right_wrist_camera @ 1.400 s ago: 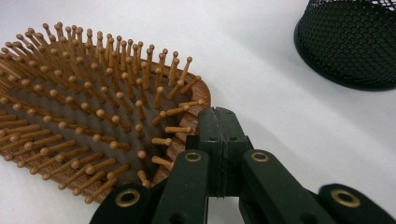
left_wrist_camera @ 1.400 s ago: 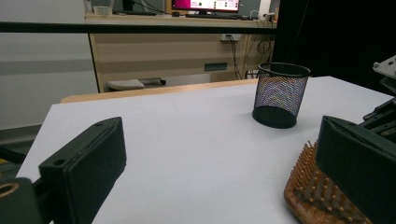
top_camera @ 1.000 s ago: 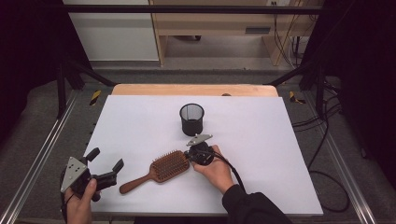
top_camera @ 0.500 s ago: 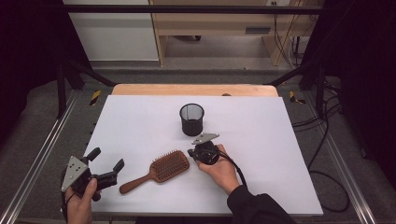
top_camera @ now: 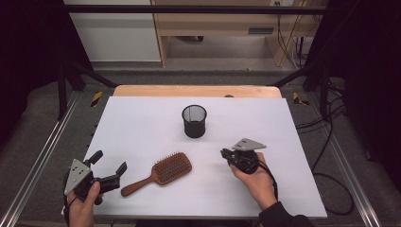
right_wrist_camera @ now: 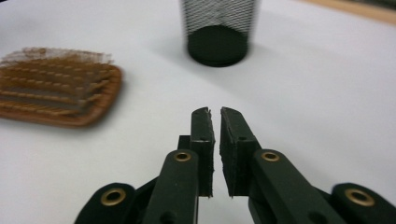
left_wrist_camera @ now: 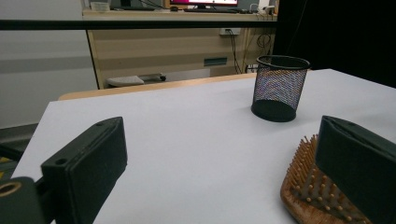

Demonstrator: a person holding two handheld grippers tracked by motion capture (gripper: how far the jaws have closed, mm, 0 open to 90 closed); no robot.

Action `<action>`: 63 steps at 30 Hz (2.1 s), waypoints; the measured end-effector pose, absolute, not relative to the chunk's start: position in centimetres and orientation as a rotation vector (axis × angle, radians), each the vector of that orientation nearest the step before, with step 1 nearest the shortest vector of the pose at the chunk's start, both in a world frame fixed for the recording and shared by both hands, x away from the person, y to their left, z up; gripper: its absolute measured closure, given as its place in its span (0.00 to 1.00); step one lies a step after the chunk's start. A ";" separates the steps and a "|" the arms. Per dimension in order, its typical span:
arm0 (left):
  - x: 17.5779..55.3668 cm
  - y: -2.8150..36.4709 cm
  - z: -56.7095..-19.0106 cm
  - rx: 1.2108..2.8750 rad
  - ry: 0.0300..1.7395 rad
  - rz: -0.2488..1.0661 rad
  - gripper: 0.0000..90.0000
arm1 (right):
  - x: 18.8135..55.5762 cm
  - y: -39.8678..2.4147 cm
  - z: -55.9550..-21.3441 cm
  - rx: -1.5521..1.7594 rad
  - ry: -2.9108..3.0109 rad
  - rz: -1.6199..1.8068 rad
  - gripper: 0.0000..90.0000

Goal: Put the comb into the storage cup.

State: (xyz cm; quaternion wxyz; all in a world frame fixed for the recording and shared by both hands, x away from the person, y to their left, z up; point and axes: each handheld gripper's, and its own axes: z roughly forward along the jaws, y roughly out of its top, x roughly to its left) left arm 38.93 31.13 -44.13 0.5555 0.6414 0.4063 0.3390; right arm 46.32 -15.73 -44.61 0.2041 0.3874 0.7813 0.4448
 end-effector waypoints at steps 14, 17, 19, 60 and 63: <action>38.6 29.2 -43.7 1.573 0.968 0.763 0.03 | 41.7 -24.1 -43.6 1.206 1.834 1.380 0.18; 38.8 28.5 -42.8 1.608 0.958 0.749 0.03 | 41.6 -24.4 -43.3 1.200 1.811 1.399 0.11; 39.0 28.0 -42.2 1.652 0.951 0.723 0.03 | 41.4 -24.7 -43.3 1.145 1.812 1.376 0.08; 42.6 22.0 -43.9 2.417 0.839 0.368 0.06 | 41.6 -25.1 -44.4 1.086 1.879 1.346 0.08; 42.6 22.3 -44.0 2.446 0.846 0.335 0.07 | 41.6 -25.0 -44.5 1.088 1.879 1.343 0.07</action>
